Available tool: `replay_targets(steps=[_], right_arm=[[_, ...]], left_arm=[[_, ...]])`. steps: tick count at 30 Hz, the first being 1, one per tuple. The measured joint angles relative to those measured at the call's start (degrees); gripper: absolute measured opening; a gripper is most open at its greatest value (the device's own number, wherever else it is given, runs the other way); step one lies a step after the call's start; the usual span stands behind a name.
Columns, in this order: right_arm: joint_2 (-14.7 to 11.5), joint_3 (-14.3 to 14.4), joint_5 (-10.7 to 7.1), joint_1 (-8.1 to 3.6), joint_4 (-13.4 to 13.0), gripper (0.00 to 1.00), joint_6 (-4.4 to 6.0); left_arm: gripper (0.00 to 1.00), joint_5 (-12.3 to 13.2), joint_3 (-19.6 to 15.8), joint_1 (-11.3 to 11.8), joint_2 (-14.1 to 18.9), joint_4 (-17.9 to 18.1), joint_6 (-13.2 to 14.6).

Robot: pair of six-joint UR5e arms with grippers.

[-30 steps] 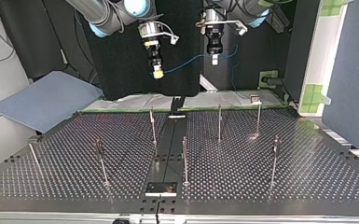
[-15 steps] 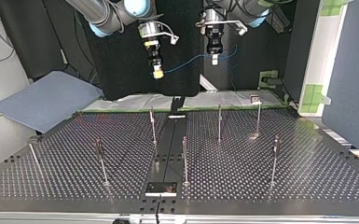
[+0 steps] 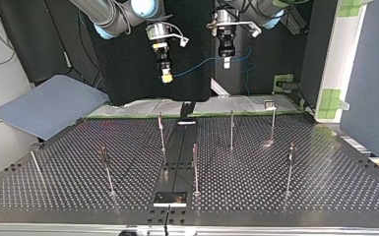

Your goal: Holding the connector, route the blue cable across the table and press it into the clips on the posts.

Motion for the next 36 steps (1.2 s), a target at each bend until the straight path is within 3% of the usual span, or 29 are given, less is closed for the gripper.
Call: replay_targets(steps=[25, 32, 36], right_arm=[[-0.01, -0.01, 0.01, 0.01, 0.04, 0.00, -0.01], [2.06, -0.72, 0.08, 1.90, 2.11, 0.00, -0.49], [3.79, -0.77, 0.09, 2.36, 2.74, 0.00, -0.52]], left_arm=[[0.00, 0.00, 0.00, 0.06, 0.01, 0.00, 0.00], [0.00, 0.00, 0.00, 0.08, 0.00, 0.00, 0.00], [0.00, 0.00, 0.00, 0.09, 0.00, 0.00, 0.00]])
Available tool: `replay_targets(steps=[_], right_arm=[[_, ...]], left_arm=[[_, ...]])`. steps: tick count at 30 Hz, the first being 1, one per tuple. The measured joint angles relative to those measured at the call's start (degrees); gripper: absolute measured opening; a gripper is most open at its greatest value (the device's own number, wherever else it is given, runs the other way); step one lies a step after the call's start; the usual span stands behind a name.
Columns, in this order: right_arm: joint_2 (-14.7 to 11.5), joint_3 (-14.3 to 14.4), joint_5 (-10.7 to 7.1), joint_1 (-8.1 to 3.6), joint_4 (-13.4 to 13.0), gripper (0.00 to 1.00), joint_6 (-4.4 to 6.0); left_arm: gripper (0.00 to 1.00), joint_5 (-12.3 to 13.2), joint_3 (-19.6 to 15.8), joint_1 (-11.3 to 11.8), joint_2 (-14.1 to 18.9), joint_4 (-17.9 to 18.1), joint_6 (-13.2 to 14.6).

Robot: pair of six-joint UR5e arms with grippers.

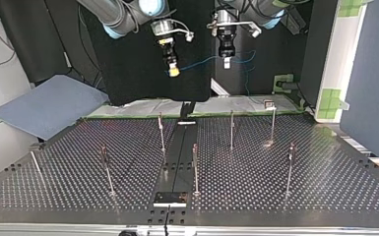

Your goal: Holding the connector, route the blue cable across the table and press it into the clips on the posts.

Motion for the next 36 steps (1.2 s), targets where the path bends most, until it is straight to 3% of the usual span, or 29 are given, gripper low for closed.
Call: replay_targets(steps=[5, 12, 22, 36], right_arm=[[1.67, -0.01, 0.00, 0.09, 0.14, 0.00, -0.01], [1.99, -0.02, 0.00, 0.10, 0.15, 0.00, -0.01], [2.01, -0.02, 0.00, 0.11, 0.15, 0.00, -0.01], [2.01, -0.02, 0.00, 0.10, 0.16, 0.00, -0.01]], left_arm=[[0.00, 0.00, 0.00, 0.00, 0.00, 0.00, 0.00], [0.00, -0.10, -0.12, -0.11, 0.12, -0.10, 0.12], [0.00, -4.78, -2.56, -4.70, 3.29, -3.80, 0.78], [0.00, -5.54, -2.64, -5.36, 3.43, -4.04, 0.79]])
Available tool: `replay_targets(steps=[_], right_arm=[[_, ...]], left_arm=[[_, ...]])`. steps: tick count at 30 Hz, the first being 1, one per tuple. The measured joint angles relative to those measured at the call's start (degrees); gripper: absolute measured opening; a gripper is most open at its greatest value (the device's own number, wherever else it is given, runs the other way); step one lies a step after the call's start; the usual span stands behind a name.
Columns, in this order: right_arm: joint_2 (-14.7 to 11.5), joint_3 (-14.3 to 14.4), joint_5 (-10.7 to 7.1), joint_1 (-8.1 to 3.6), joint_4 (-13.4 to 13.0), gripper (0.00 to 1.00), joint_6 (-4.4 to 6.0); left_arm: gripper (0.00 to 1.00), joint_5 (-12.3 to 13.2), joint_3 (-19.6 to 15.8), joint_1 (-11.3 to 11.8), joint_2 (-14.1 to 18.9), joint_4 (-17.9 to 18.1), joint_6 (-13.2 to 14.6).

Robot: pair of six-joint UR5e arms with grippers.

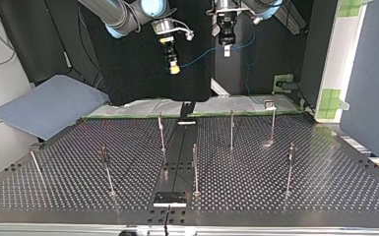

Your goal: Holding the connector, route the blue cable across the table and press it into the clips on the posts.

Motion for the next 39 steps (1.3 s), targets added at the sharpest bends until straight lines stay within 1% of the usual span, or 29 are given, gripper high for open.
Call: replay_targets(steps=[4, 6, 8, 10, 13, 16, 17, 20, 23, 27, 31, 35, 39], right_arm=[[-0.11, -0.13, 0.10, 0.05, 0.11, 0.00, -0.12], [-0.60, -0.62, 0.37, 0.16, 0.60, 0.00, -0.51], [-1.39, -1.39, 0.49, 0.33, 1.38, 0.00, -0.73], [-2.25, -2.25, 0.25, 0.42, 2.25, 0.00, -0.60], [-3.78, -3.78, -0.79, 0.25, 3.78, 0.00, 0.30], [-5.47, -5.47, -2.33, 0.06, 5.47, 0.00, 1.78], [-6.16, -6.17, -3.01, 0.01, 6.16, 0.00, 2.43], [-7.77, -7.76, -4.59, -0.04, 7.76, 0.00, 3.51], [-9.21, -9.22, -6.03, -0.03, 9.22, 0.00, 3.94], [-11.34, -11.32, -7.48, 0.35, 11.34, 0.00, 3.99], [-13.53, -12.80, -8.20, 0.91, 13.52, 0.00, 4.13], [-16.08, -13.98, -8.51, 1.50, 16.07, 0.00, 4.73], [-18.19, -14.84, -9.07, 1.92, 18.29, 0.00, 5.40]], left_arm=[[0.00, -0.05, 0.45, 0.14, -0.45, 0.29, 0.46], [0.00, -0.03, 1.05, 0.28, -0.72, 0.26, 0.72], [0.00, -0.04, 1.69, 0.53, -0.33, -0.34, 0.35], [0.00, -0.04, 2.04, 1.01, 0.45, -1.09, -0.09], [0.00, -0.05, 2.30, 2.13, 1.79, -2.31, -0.19], [0.00, 0.05, 2.42, 3.73, 3.46, -3.93, -0.11], [0.00, 0.09, 2.44, 4.25, 3.99, -4.48, -0.08], [0.00, 0.20, 2.56, 5.89, 5.64, -6.12, 0.14], [0.00, 0.10, 2.91, 7.50, 7.25, -7.71, 0.31], [0.00, -0.37, 4.35, 9.72, 9.47, -9.96, 0.25], [0.00, -1.98, 6.44, 11.97, 11.73, -12.20, -0.04], [0.00, -3.40, 8.53, 14.14, 13.93, -14.38, -0.06], [0.00, -4.47, 10.51, 15.50, 16.09, -16.54, -0.04]])
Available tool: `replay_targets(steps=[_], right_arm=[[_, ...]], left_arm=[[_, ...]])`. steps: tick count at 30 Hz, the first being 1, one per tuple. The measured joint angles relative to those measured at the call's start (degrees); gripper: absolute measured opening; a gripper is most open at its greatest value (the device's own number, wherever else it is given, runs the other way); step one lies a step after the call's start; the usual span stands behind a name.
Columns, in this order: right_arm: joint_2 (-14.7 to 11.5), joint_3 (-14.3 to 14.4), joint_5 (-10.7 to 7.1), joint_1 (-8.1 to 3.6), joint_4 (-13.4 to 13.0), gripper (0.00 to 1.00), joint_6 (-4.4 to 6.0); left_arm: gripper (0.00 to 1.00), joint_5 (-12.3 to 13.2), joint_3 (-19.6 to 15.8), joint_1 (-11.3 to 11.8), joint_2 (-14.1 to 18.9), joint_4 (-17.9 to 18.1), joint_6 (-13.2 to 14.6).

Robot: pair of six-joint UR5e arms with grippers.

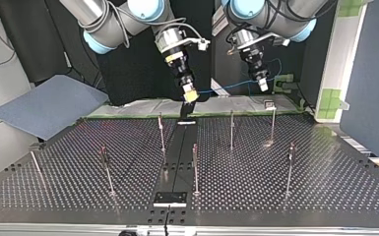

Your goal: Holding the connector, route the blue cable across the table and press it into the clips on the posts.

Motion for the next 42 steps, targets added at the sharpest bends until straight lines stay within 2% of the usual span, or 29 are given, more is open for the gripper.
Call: replay_targets(steps=[3, 10, 13, 17, 23, 29, 36, 42], right_arm=[[-0.35, -0.84, -0.51, 0.30, 1.62, 0.00, 0.45], [1.55, -3.96, -1.61, 0.75, 5.47, 0.00, 0.90], [2.11, -5.38, -2.34, 0.82, 6.93, 0.00, 1.65], [2.37, -7.69, -3.20, 0.82, 9.15, 0.00, 3.23], [2.56, -11.58, -4.16, 0.67, 11.59, 0.00, 4.59], [2.84, -15.29, -4.55, 0.58, 12.80, 0.00, 5.72], [5.43, -19.25, -5.31, 0.80, 15.44, 0.00, 5.76], [7.94, -22.29, -5.74, 0.88, 16.35, 0.00, 5.84]], left_arm=[[0.00, -0.33, 1.68, 0.66, 1.72, -1.71, 0.02], [0.00, -0.34, 4.08, 2.10, 5.48, -5.49, -0.17], [0.00, -0.32, 4.59, 2.66, 6.93, -6.93, -0.14], [0.00, -0.13, 5.21, 3.62, 9.14, -9.14, 0.14], [0.00, 1.58, 6.48, 4.87, 12.06, -11.56, 0.43], [0.00, 2.99, 8.12, 5.84, 12.22, -12.31, 0.43], [0.00, 4.13, 10.61, 7.66, 10.64, -12.83, 0.47], [0.00, 6.52, 12.36, 10.61, 10.39, -13.11, -0.17]])
